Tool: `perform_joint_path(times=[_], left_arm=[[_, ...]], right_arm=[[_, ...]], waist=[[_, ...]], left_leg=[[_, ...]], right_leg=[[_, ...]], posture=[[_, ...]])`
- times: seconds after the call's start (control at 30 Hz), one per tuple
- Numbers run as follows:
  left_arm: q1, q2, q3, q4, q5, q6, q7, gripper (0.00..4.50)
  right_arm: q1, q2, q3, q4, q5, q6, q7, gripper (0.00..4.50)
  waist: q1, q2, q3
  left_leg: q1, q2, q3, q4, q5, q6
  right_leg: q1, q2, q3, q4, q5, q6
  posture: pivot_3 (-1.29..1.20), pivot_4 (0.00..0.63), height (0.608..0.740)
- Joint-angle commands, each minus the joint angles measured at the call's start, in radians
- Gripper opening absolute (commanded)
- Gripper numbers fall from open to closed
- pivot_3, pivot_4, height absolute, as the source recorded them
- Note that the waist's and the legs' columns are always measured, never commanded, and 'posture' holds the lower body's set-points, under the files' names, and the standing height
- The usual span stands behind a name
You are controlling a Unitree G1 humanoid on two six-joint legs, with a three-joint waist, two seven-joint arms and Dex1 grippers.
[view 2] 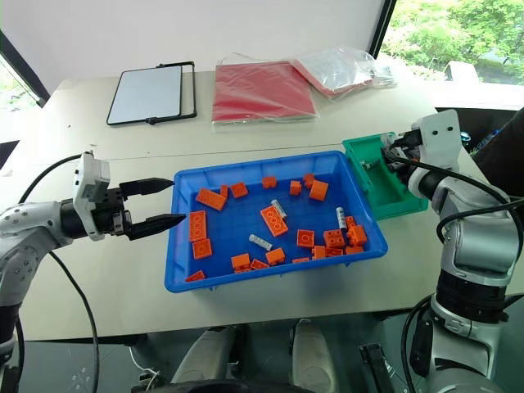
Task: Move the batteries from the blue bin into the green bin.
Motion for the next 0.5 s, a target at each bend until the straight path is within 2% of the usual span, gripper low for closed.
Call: perform_joint_path(times=[0.03, 0.07, 0.2, 0.27, 0.4, 0.5], left_arm=[[-0.027, -0.001, -0.002, 0.014, 0.011, -0.023, -0.012, 4.5], [-0.032, -0.004, -0.005, 0.016, 0.013, -0.024, -0.012, 4.5], [-0.03, -0.007, -0.002, 0.008, 0.012, -0.02, -0.012, 4.5], [-0.021, -0.004, 0.005, 0.0, 0.008, -0.015, -0.011, 4.5], [-0.012, 0.001, 0.011, -0.015, 0.0, -0.005, -0.009, 4.5], [-0.009, 0.002, 0.012, -0.03, -0.005, 0.005, -0.004, 4.5]], right_arm=[[0.0, -0.026, 0.014, -0.056, 0.035, -0.01, -0.011, 3.54], [-0.005, -0.031, 0.009, -0.071, 0.052, -0.008, -0.007, 4.03], [-0.001, -0.064, -0.028, -0.201, 0.217, 0.005, 0.104, 4.03], [0.028, -0.08, -0.006, -0.284, 0.319, 0.074, 0.161, 4.03], [0.086, -0.133, 0.15, -0.363, 0.388, 0.174, 0.173, 4.03], [0.092, -0.12, 0.316, -0.348, 0.384, 0.194, 0.146, 4.03]], waist=[[0.0, 0.0, 0.0], [0.002, 0.0, 0.0], [0.006, 0.0, 0.0], [0.006, 0.0, 0.0], [0.007, -0.001, 0.0], [0.004, -0.001, 0.0]], left_leg=[[0.0, 0.0, 0.0, 0.0, 0.0, 0.0], [0.0, 0.0, 0.0, 0.0, 0.0, 0.0], [0.0, 0.0, 0.0, 0.001, 0.0, 0.0], [0.0, 0.0, 0.0, 0.001, 0.0, 0.001], [0.0, 0.001, -0.002, 0.001, -0.001, 0.001], [0.0, 0.001, -0.001, 0.002, -0.001, 0.001]], right_leg=[[0.0, 0.0, 0.0, 0.0, 0.001, 0.001], [0.0, 0.001, 0.0, 0.0, 0.001, 0.001], [0.0, 0.001, 0.0, 0.0, 0.001, 0.001], [0.001, 0.001, 0.0, 0.0, 0.001, 0.002], [0.002, 0.0, -0.002, -0.002, 0.0, 0.001], [0.003, -0.001, -0.001, -0.002, -0.002, -0.002]], posture=[[0.0, 0.15, 0.731], [0.0, 0.15, 0.731], [0.0, 0.15, 0.731], [0.0, 0.15, 0.731], [0.0, 0.15, 0.731], [0.0, 0.15, 0.731]])
